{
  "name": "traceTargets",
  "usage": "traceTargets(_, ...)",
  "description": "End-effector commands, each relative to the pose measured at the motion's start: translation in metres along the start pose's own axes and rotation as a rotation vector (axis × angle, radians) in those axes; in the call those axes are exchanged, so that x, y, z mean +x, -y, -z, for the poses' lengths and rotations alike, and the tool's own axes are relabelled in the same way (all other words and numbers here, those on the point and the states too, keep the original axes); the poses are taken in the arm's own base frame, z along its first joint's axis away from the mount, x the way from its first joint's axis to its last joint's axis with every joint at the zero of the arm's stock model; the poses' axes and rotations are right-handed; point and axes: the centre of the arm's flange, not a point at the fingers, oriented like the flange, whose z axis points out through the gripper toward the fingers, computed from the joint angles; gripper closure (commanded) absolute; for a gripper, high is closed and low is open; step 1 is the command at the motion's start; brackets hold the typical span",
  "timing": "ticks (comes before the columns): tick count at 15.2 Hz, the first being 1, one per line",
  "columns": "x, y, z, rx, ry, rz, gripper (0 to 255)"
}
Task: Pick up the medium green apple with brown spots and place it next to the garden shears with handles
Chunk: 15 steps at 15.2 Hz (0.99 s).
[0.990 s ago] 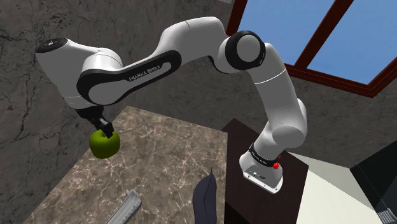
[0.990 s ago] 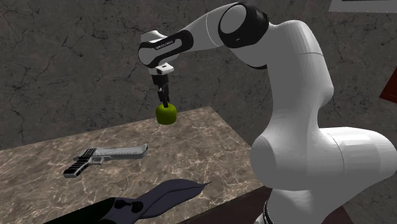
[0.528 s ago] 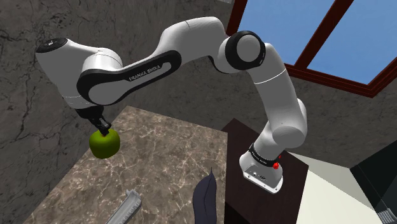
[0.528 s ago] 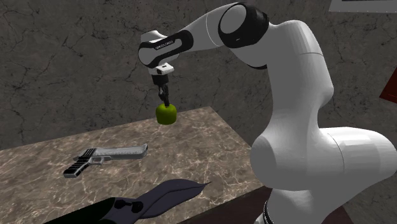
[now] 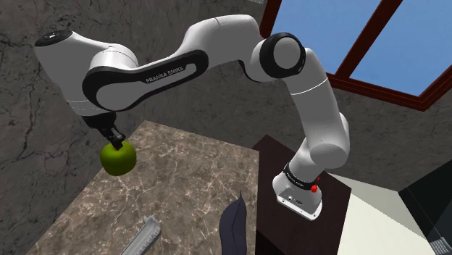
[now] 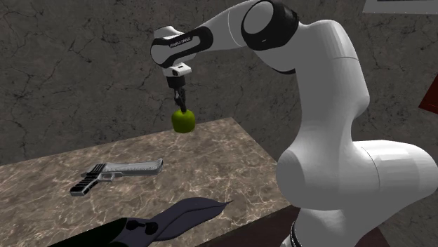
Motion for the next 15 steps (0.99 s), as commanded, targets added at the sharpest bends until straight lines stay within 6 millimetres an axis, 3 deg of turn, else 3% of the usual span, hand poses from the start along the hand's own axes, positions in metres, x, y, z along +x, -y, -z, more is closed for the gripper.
traceTargets(1, 0.002, -0.001, 0.011, 0.000, 0.000, 0.000, 255)
traceTargets(15, 0.013, -0.005, 0.084, 0.000, 0.000, 0.000, 255)
